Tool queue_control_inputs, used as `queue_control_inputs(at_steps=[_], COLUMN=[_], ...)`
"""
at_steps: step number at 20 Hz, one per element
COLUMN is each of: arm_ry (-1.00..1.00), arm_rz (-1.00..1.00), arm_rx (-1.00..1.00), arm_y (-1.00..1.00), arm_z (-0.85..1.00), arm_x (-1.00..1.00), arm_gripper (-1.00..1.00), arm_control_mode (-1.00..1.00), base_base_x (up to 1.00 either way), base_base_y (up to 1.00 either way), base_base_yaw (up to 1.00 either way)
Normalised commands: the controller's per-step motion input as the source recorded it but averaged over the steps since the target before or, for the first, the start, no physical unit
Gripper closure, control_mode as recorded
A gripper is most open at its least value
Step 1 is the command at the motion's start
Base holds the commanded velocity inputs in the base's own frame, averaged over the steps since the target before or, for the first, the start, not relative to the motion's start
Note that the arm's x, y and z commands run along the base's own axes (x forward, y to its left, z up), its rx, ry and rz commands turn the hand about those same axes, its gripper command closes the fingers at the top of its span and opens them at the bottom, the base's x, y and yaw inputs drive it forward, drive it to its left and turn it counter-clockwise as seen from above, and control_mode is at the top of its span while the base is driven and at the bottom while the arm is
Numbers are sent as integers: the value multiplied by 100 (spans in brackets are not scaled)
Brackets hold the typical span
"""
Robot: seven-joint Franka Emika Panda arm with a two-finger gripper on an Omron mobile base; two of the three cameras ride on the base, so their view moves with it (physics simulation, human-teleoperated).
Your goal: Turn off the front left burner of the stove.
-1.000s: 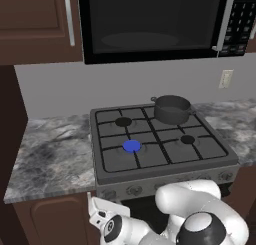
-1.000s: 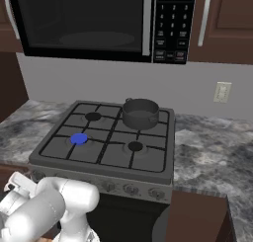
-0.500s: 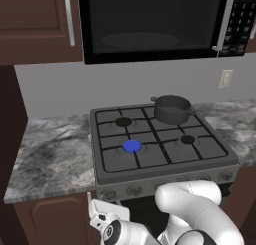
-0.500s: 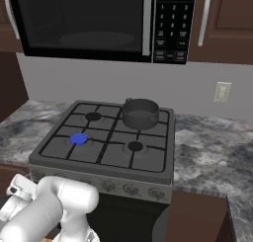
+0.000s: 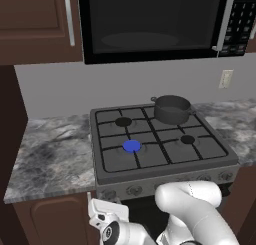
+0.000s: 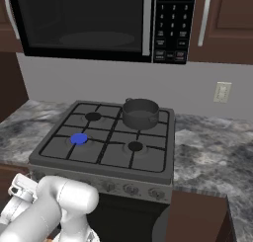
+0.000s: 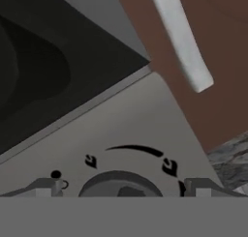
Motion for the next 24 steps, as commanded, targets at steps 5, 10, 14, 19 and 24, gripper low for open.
queue_control_inputs(at_steps=[5,10,14,19,24], arm_ry=[-4,-4,-2,-1,0], arm_rz=[-1,-3,-6,-7,-7], arm_rx=[0,0,0,0,0], arm_y=[0,0,0,0,0], arm_z=[0,0,0,0,0], arm_x=[0,0,0,-1,0], arm_gripper=[-100,-100,-100,-100,-100], arm_control_mode=[-100,-100,-100,-100,-100], base_base_x=[0,0,0,0,0], base_base_y=[0,0,0,0,0], base_base_yaw=[0,0,0,0,0])
